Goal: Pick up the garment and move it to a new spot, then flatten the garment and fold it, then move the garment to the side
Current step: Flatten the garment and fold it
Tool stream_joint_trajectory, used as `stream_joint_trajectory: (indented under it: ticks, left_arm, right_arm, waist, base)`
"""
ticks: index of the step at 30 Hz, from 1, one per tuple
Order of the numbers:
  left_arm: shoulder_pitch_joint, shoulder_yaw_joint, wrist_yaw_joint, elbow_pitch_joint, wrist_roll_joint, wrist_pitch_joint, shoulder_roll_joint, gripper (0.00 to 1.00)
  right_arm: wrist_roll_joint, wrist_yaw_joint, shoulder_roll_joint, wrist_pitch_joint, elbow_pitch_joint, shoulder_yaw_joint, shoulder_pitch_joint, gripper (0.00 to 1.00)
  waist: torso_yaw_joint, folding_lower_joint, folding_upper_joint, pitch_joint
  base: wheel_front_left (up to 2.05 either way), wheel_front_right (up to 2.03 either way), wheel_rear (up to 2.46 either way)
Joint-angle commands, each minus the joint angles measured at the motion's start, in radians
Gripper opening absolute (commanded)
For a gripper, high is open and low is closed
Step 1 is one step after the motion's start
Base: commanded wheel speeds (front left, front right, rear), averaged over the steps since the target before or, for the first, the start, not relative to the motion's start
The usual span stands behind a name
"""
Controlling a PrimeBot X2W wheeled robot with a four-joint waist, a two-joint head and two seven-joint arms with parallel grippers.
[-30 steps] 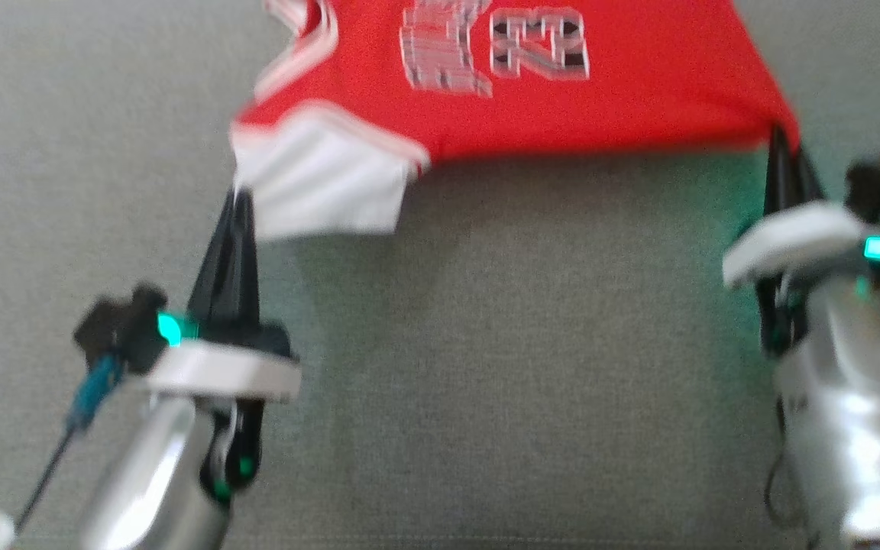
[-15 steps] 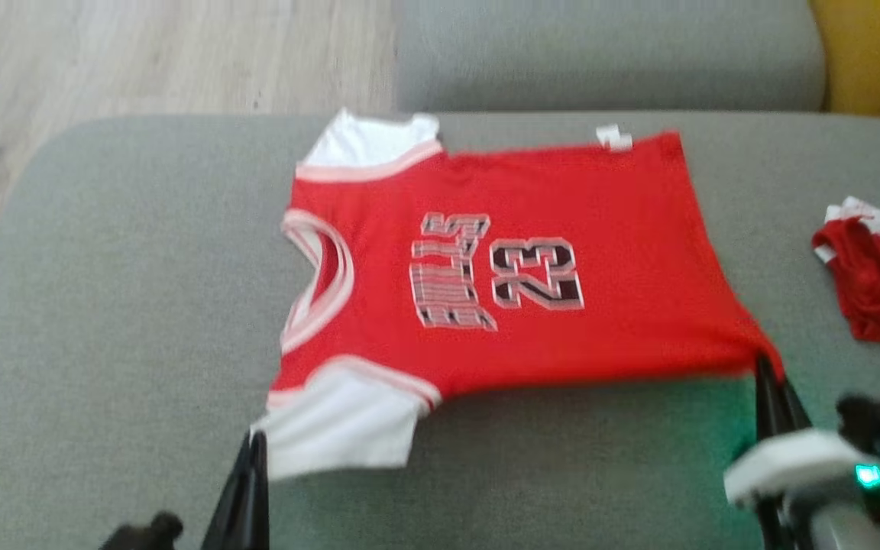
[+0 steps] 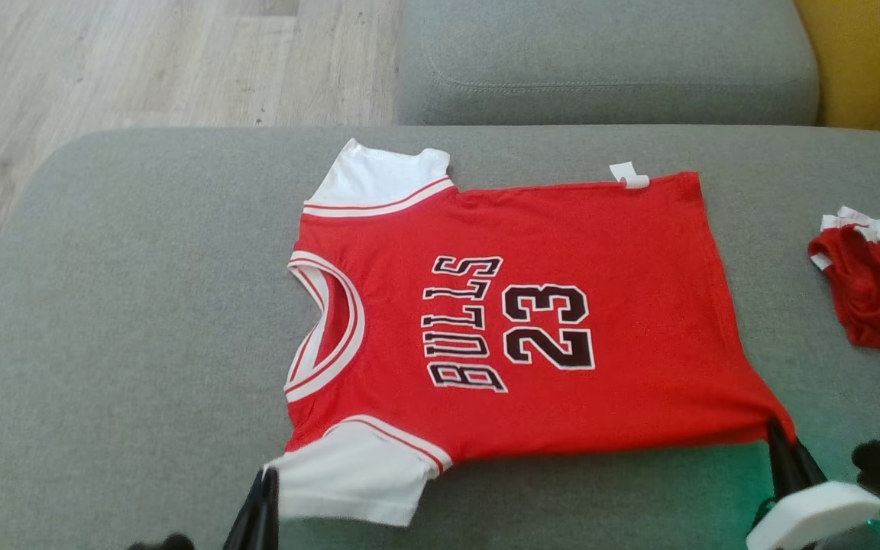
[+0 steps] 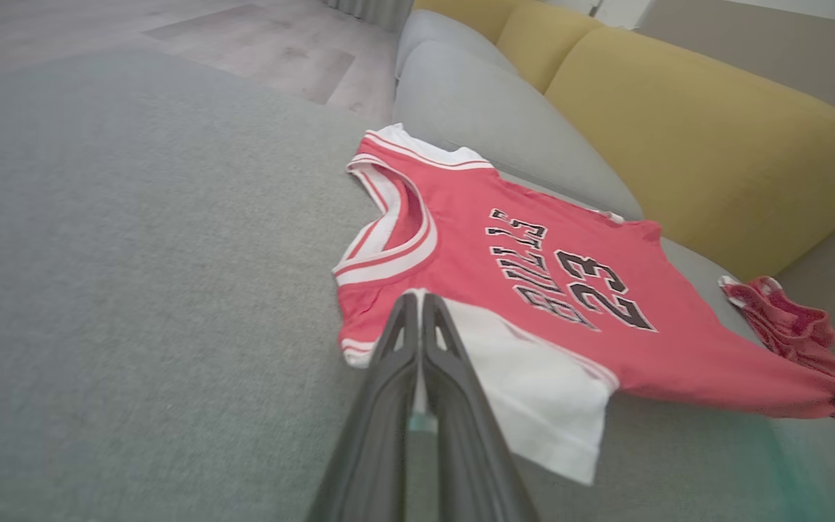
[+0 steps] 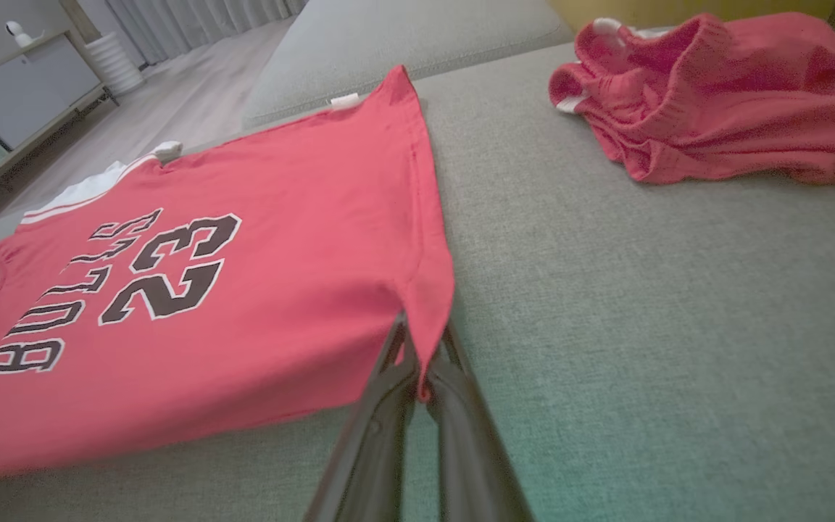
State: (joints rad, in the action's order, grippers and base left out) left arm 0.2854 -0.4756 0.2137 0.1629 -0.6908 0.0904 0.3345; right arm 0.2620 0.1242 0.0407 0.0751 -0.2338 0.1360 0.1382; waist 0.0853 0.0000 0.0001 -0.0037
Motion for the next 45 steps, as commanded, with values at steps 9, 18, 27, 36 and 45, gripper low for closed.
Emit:
stream_joint_trajectory:
  ticks: [9, 18, 27, 36, 45]
  left_arm:
    - [-0.289, 0.033, -0.073, -0.094, -0.021, -0.033, -0.022, 0.00]
    - [-0.539, 0.033, -0.153, -0.273, -0.054, -0.146, -0.013, 0.00]
    - [-0.788, 0.028, -0.203, -0.516, -0.063, -0.244, -0.017, 0.00]
    - [-0.942, -0.006, -0.250, -0.738, -0.050, -0.242, -0.076, 0.00]
    - [-0.947, -0.002, -0.278, -0.757, -0.051, -0.186, -0.060, 1.00]
  right_arm:
    - [-0.026, 0.007, 0.010, 0.147, 0.029, -0.040, -0.184, 0.00]
    - [-0.066, 0.007, 0.010, 0.304, -0.064, -0.011, -0.383, 0.00]
    - [-0.161, 0.007, 0.010, 0.401, -0.230, -0.013, -0.608, 0.00]
    - [-0.234, 0.007, 0.009, 0.365, -0.445, 0.033, -0.760, 0.33]
    - [-0.210, 0.007, 0.009, 0.228, -0.533, 0.044, -0.803, 1.00]
  waist:
    - [0.006, 0.0000, -0.0001, 0.023]
    - [-0.001, 0.0000, -0.0001, 0.044]
    - [-0.016, 0.0000, -0.0001, 0.095]
    - [-0.028, 0.0000, -0.0001, 0.147]
    - [-0.028, 0.0000, -0.0001, 0.113]
  base:
    - [0.00, 0.00, 0.00]
    - [0.00, 0.00, 0.00]
    - [0.00, 0.00, 0.00]
    - [0.00, 0.00, 0.00]
    - [0.00, 0.00, 0.00]
